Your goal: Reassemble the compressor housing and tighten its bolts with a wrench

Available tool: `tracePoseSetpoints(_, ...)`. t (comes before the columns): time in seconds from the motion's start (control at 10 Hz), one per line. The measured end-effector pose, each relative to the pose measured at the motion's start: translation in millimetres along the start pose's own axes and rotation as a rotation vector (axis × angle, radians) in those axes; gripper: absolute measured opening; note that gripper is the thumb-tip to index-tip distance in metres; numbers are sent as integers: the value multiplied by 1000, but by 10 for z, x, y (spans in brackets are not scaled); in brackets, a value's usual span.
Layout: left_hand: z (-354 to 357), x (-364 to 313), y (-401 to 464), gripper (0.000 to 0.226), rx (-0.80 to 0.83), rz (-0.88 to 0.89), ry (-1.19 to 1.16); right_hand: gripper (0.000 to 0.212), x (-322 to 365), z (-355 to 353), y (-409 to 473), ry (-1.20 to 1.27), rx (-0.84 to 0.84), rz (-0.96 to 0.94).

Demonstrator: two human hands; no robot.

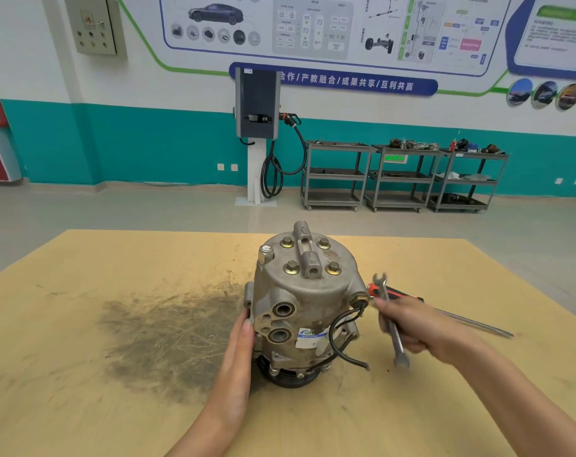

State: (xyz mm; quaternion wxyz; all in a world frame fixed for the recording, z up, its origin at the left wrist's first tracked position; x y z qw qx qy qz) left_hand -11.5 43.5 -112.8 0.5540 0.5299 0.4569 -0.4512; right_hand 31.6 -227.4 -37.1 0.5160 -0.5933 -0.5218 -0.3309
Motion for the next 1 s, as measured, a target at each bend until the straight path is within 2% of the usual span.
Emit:
tracePoseSetpoints(0.1,-2,10,10,98,0,-7,-11,50,-207,188,27,-178,41,81)
tracePoseSetpoints(0.2,8,2,12,99,13,-14,-32,44,-258,319,53,-288,-8,85)
tracePoseSetpoints(0.4,0,-18,-1,100,16,-15,-30,44,-180,442,61,-784,-77,53)
tracePoseSetpoints(0.6,5,-73,-15,105,13,-4,-41,28,-149,570,10,-1087,-152,-5)
tracePoseSetpoints(0.7,12,-102,-36,104,10,0,-43,30,-131,605,-29,-1138,-182,-31)
tracePoseSetpoints(0.8,17,-121,-43,95,6,-5,-52,39,-123,604,-62,-1116,-210,-66)
tracePoseSetpoints(1.0,3,-139,-48,93,1,-6,-28,46,-210,542,-33,-1076,-223,-85)
Point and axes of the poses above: each hand's wrist, its own y-axis towards the middle knuckle, its own z-axis out of the palm, x = y × z, the point moved 4 cm from there along y, towards the middle knuckle, and after that the axes turned 12 degrees about y, right-handed, at the moved point
